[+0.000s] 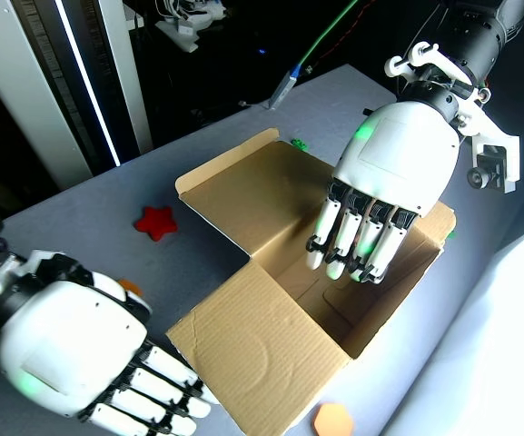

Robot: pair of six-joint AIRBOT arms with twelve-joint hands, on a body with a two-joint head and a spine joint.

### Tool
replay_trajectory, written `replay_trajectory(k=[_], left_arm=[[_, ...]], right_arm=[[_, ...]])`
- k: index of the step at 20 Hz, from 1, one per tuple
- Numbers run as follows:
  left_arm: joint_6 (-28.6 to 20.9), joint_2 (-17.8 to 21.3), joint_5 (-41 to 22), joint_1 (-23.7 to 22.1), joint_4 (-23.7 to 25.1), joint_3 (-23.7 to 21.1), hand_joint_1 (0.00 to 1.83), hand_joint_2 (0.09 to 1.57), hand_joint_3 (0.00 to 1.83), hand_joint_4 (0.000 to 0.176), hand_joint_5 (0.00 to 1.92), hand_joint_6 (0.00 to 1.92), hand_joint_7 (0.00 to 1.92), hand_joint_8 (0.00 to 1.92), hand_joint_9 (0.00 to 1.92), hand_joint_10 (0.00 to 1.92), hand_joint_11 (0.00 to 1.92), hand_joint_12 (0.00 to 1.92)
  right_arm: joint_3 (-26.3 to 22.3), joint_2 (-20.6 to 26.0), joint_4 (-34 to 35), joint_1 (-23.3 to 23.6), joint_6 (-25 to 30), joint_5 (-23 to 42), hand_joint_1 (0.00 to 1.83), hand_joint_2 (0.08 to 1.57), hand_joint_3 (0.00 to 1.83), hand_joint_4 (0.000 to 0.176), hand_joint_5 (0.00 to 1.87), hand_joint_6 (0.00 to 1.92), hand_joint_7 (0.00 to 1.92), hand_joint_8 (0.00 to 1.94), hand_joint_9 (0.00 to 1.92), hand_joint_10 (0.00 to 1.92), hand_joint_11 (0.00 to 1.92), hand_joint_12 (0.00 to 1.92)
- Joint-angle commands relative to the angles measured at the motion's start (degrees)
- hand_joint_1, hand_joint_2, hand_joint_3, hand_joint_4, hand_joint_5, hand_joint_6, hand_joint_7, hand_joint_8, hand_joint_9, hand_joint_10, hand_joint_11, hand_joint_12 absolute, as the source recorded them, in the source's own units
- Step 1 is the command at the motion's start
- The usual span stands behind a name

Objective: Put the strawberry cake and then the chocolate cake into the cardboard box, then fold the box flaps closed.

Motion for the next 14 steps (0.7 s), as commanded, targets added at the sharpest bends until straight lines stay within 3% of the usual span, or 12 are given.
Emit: replay_trajectory(k=[1,4,7,9,14], left_arm=[[0.37,0.41,1.91,-1.27,-3.63,0.44,0.83,1.04,0.0,0.051,0.22,0.0,0.29,0.0,0.39,0.0,0.03,0.98],[0.91,0.09,1.9,-2.18,-3.59,1.59,0.74,1.02,0.0,0.075,0.05,0.0,0.14,0.0,0.23,0.0,0.0,0.91],[1.01,-0.53,1.57,-3.42,-3.02,3.64,0.7,0.97,0.0,0.08,0.04,0.0,0.11,0.0,0.21,0.0,0.0,0.92],[1.01,-0.48,1.02,-4.22,-2.82,4.2,0.68,0.95,0.0,0.074,0.05,0.01,0.1,0.0,0.21,0.0,0.0,0.92],[0.09,1.58,-0.41,-6.31,-1.74,4.67,0.6,0.95,0.0,0.08,0.05,0.0,0.09,0.0,0.19,0.0,0.0,0.78]], right_arm=[[0.72,0.06,-0.69,0.82,-0.09,4.18,1.27,0.97,0.0,0.0,0.06,0.01,0.11,0.01,0.05,0.0,0.0,0.2],[2.56,-2.18,-0.69,0.4,-1.23,4.72,1.27,0.97,0.0,0.0,0.06,0.01,0.1,0.0,0.05,0.0,0.0,0.2],[4.87,-4.79,-0.68,-0.14,-1.83,5.25,1.27,0.97,0.0,0.0,0.04,0.0,0.12,0.0,0.07,0.01,0.0,0.22],[5.67,-5.85,-0.68,-0.34,-1.97,6.02,1.26,0.95,0.0,0.0,0.03,0.0,0.12,0.0,0.08,0.01,0.0,0.24],[6.41,-6.9,-0.67,-1.2,-3.04,7.08,1.27,0.95,0.0,0.0,0.04,0.0,0.13,0.0,0.09,0.01,0.0,0.2]])
